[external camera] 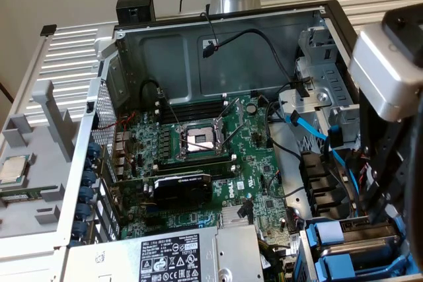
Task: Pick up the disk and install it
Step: 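Insert the first disk wire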
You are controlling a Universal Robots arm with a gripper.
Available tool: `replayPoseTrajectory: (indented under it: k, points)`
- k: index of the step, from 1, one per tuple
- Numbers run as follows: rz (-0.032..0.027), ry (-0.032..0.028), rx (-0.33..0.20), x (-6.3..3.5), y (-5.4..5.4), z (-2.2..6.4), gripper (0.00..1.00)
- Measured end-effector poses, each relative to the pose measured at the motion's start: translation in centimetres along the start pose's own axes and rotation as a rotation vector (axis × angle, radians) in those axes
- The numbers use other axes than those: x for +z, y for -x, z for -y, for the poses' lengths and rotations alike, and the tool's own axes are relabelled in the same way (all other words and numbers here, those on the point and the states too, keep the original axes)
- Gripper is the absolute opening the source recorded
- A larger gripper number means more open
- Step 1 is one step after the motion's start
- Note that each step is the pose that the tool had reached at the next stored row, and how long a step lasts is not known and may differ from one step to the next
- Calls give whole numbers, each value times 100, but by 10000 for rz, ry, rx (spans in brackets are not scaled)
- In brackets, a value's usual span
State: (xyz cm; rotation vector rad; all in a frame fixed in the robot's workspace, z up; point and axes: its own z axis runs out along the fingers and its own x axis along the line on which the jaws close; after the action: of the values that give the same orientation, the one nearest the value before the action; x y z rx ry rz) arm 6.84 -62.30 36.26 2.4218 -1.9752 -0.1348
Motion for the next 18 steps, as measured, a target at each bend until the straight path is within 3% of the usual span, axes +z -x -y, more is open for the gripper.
replayPoseTrajectory:
  k: [5,11,18]
  points:
    - [-125,44,45,5,40,8,17]
    - [-245,186,167,3,50,9,17]
    - [-242,184,386,5,76,29,17]
